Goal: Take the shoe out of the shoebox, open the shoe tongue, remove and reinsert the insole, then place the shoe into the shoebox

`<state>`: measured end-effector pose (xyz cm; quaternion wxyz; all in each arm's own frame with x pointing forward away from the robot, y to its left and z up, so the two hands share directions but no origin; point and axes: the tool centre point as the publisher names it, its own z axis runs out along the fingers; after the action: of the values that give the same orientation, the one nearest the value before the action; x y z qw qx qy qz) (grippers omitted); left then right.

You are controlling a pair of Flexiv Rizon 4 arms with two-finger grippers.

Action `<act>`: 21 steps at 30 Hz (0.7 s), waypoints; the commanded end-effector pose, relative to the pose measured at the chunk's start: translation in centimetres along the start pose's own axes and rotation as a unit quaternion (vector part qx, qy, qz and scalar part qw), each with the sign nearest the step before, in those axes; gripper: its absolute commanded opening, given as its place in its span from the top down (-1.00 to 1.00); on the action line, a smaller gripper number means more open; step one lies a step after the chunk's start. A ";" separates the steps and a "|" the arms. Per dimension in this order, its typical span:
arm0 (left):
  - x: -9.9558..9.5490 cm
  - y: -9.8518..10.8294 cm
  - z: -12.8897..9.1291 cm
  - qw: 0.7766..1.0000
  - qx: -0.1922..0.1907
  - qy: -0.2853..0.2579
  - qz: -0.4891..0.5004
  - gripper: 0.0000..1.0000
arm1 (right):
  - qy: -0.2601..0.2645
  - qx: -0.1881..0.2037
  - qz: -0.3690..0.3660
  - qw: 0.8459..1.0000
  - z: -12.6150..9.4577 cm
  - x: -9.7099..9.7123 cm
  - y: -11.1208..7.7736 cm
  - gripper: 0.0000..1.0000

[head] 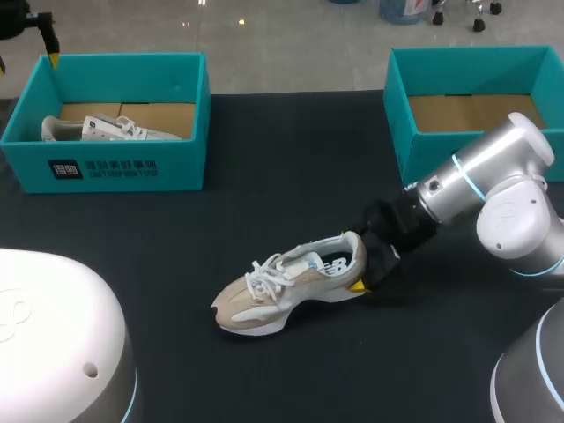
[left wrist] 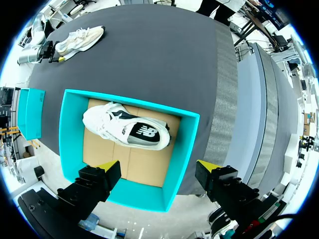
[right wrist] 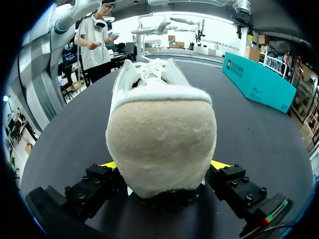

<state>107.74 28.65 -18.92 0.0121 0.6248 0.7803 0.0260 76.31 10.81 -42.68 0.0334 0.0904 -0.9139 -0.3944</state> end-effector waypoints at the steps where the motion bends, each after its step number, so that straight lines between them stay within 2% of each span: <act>1: 0.0 -0.1 0.0 1.000 -0.001 0.001 0.000 -1.00 | 0.003 0.000 0.001 1.000 0.6 -0.3 -0.1 -1.00; 4: 0.0 -0.1 0.0 1.000 -0.001 0.001 0.000 -1.00 | 0.005 0.000 0.002 1.000 0.8 -0.2 -0.2 -1.00; 5: 0.0 -0.1 0.0 1.000 -0.001 0.001 0.000 -1.00 | 0.005 0.000 0.003 1.000 0.8 -0.1 -0.2 -0.55; 6: 0.0 -0.1 0.0 1.000 -0.001 0.001 0.000 -1.00 | 0.004 0.000 0.003 1.000 0.8 -0.1 -0.2 0.03; 8: 0.0 -0.1 0.0 1.000 -0.001 0.001 0.000 -1.00 | 0.003 0.000 0.002 1.000 0.7 0.1 -0.2 0.64; 9: 0.0 -0.1 0.0 1.000 -0.001 0.001 0.000 -1.00 | 0.003 0.001 0.003 1.000 0.7 0.2 -0.1 0.87; 10: 0.0 -0.1 0.0 1.000 -0.001 0.001 0.000 -1.00 | 0.000 0.002 0.004 1.000 0.6 0.4 -0.1 1.00; 21: 0.0 -0.1 0.0 1.000 -0.001 0.001 0.000 -1.00 | -0.057 0.009 0.043 0.997 -1.8 2.1 -0.8 1.00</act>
<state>107.74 28.65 -18.92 0.0121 0.6248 0.7803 0.0260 75.91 9.73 -42.83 0.0188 0.0418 -0.9200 -0.3892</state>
